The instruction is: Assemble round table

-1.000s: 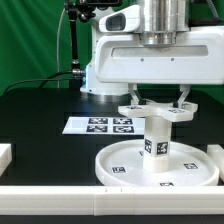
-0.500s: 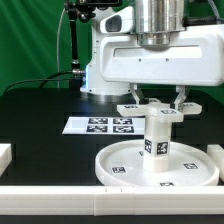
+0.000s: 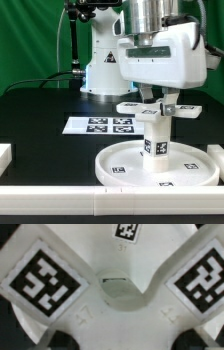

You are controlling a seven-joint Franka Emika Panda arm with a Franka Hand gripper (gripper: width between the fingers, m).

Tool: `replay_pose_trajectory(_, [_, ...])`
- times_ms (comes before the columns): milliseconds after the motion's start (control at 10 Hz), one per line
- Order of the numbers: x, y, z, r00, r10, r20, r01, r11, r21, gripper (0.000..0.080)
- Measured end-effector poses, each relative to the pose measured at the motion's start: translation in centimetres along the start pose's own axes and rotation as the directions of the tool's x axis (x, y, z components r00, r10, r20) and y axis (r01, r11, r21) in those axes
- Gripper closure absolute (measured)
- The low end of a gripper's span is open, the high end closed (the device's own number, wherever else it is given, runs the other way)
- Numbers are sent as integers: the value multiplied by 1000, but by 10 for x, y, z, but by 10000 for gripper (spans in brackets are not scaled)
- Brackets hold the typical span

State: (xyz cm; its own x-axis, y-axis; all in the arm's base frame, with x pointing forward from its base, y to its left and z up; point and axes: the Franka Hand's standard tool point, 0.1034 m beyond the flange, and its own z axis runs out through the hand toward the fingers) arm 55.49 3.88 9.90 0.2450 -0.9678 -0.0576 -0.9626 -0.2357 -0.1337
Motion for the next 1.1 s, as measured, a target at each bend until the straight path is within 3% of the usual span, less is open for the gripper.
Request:
replay_pose_trajectory(300, [0, 0, 0, 971, 240, 1, -240, 971, -6, 357])
replay_pose_trajectory(500, [0, 1, 0, 890, 456, 0, -456, 890, -21, 357])
replay_pose_trajectory(600, [0, 1, 0, 844, 536, -6, -536, 844, -17, 357])
replay_pose_trajectory(1000, [1, 0, 0, 705, 709, 10, -709, 705, -10, 357])
replay_pose_trajectory(1100, [1, 0, 0, 716, 698, 12, -698, 716, -8, 354])
